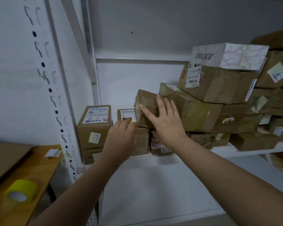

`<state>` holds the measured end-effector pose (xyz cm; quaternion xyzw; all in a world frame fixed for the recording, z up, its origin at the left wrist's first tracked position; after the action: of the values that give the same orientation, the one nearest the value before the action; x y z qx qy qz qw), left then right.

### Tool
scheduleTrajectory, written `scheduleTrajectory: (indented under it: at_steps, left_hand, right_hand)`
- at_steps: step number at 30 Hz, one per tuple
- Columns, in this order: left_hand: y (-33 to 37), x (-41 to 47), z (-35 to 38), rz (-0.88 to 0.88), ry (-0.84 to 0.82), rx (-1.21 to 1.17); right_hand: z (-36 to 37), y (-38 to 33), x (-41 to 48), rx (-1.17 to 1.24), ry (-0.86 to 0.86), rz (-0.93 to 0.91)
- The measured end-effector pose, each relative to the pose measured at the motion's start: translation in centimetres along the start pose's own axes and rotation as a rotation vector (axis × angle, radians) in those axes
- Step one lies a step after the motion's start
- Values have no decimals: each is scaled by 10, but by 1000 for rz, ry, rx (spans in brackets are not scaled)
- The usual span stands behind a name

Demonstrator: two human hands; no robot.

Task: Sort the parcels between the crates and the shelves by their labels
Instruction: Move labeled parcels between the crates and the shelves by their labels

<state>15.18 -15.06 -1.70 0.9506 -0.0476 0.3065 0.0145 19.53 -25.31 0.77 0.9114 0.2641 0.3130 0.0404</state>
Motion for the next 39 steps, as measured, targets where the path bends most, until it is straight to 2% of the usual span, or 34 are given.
scheduleTrajectory:
  at_steps: [5,8,10,12,16,18,21,25,30,32,36,39]
  left_hand:
    - [-4,2,12,-43,-49,-25]
    - [-11,5,13,-106,-86,-68]
    - [-15,8,10,-173,-126,-141]
    - [-16,7,3,-236,-116,-322]
    - [0,8,-31,-207,50,-775]
    - [5,9,-43,-203,105,-1075]
    - [2,7,-42,-268,124,-1392]
    - [-1,0,-40,-304,126,-1476]
    - [2,0,-40,-277,48,-1556]
    - [-2,-1,-47,-252,105,-1499]
    - [-12,-1,-56,-224,181,-1401]
    - [-15,0,-62,-196,197,-1351]
  right_hand:
    - [-1,-7,11,-19,64,-56]
    - [-23,0,10,108,209,-29]
    - [-43,12,5,351,351,21]
    - [-53,32,-3,734,449,100]
    - [-55,53,-23,1388,581,188]
    - [-47,53,-28,1676,584,248]
    - [-35,47,-30,1915,544,302]
    - [-22,42,-33,2029,470,373]
    - [-10,33,-34,2145,328,401]
    - [-15,30,-34,2077,298,382]
    - [-44,35,-35,1771,391,258]
    - [-50,32,-32,1787,361,206]
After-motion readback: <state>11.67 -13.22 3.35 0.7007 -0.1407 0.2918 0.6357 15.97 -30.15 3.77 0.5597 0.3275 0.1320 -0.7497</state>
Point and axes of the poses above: each hand's wrist, its own x-axis towards the middle knuckle, its own z-axis out of the palm, y = z × x, the point moved 10 cm from there along x, towards the middle knuckle, and after that the axes turned 7 degrees about x, right-handed, at the moved point
